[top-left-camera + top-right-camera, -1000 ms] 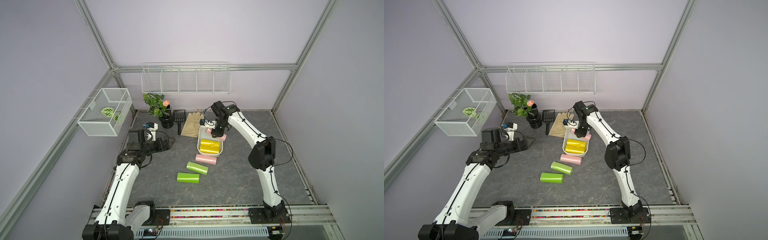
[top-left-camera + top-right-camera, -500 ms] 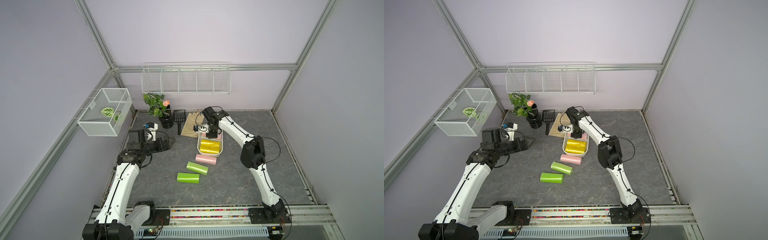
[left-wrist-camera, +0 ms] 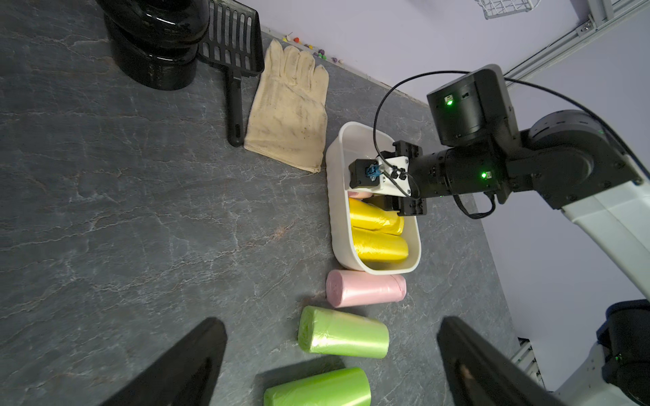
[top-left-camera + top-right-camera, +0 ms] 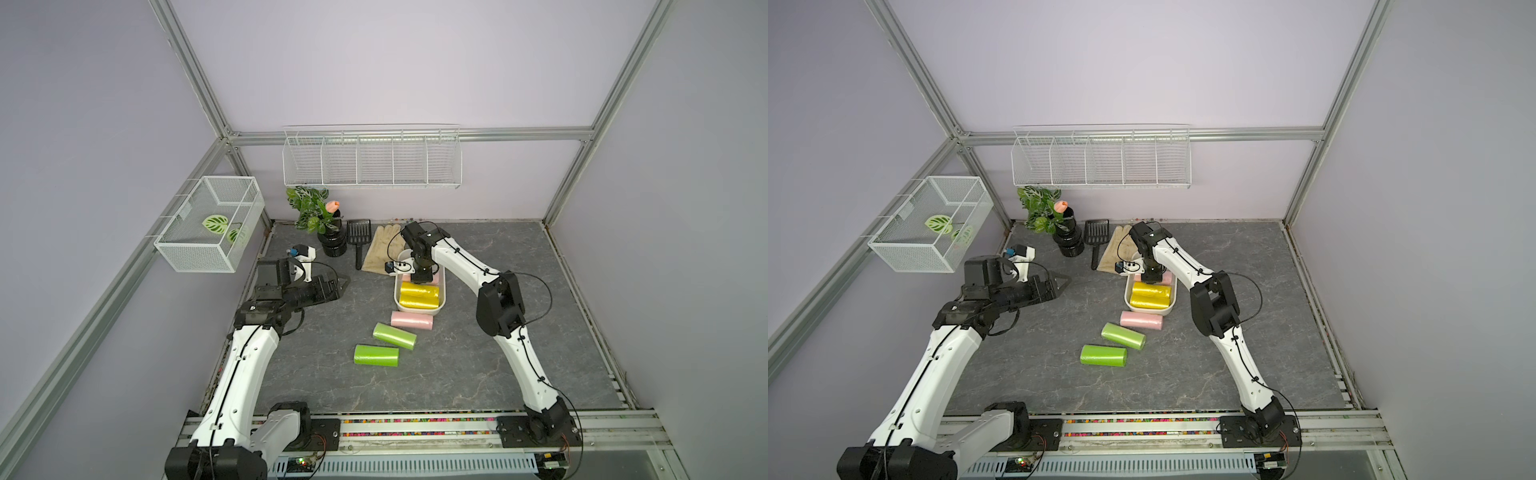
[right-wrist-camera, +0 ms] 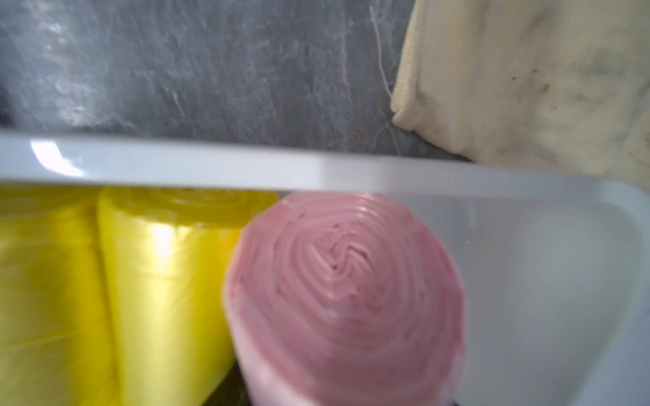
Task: Put the roll of trash bags into the storage box
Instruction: Place the roll of trash bags in the storage box.
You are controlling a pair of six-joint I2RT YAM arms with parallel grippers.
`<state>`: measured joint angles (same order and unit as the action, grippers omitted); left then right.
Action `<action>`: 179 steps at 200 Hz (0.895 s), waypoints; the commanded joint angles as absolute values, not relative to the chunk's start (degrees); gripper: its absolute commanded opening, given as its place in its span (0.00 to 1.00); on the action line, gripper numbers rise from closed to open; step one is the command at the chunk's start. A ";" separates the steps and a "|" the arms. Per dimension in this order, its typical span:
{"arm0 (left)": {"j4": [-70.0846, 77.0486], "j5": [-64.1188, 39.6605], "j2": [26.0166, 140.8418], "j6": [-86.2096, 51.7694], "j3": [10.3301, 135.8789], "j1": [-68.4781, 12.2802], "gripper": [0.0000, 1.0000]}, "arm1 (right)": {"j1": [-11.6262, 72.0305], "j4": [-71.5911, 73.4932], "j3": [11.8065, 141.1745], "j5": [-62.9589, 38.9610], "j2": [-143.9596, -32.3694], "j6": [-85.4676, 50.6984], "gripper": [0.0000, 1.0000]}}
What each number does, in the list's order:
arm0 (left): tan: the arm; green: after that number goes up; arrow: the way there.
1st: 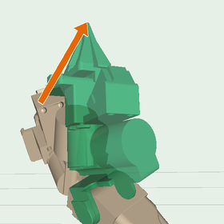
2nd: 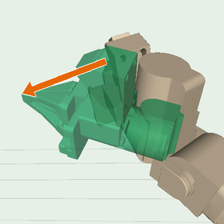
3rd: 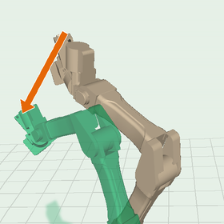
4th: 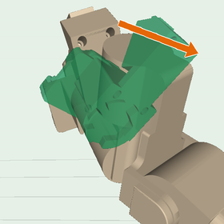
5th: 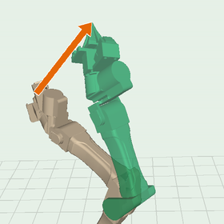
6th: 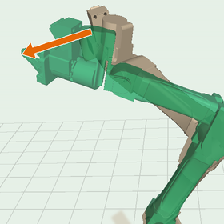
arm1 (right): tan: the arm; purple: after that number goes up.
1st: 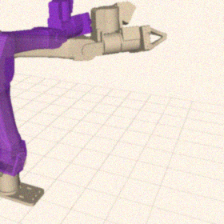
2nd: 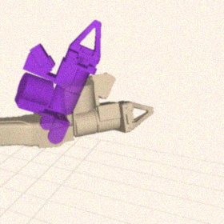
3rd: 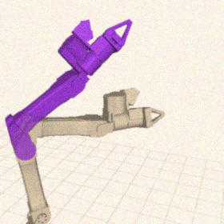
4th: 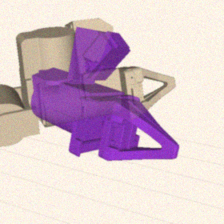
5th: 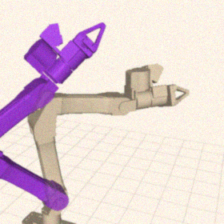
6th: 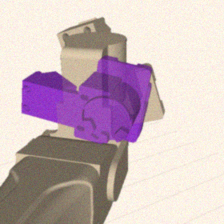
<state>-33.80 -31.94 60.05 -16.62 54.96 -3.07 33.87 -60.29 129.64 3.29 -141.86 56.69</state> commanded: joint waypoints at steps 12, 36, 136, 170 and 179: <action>-34.46 -31.62 60.20 -15.63 55.63 -3.25 1.00 | 36.73 -61.16 122.60 3.35 -137.89 56.42 0.14; -34.37 -31.77 59.89 -15.62 55.63 -3.25 1.00 | 37.32 -60.48 119.01 5.21 -136.76 55.81 0.19; -34.33 -31.90 59.68 -15.62 55.63 -3.25 1.00 | 37.51 -56.87 120.24 3.34 -134.89 52.48 0.50; -34.19 -31.99 59.70 -15.73 55.63 -3.25 1.00 | 37.39 -58.19 120.06 -0.16 -133.14 52.30 0.51; -34.20 -31.95 59.85 -15.73 55.63 -3.25 1.00 | 37.39 -58.76 120.12 -0.41 -132.77 52.37 0.52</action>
<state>-33.78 -31.92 60.03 -16.64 54.96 -3.07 37.17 -56.99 119.39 3.11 -136.42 53.54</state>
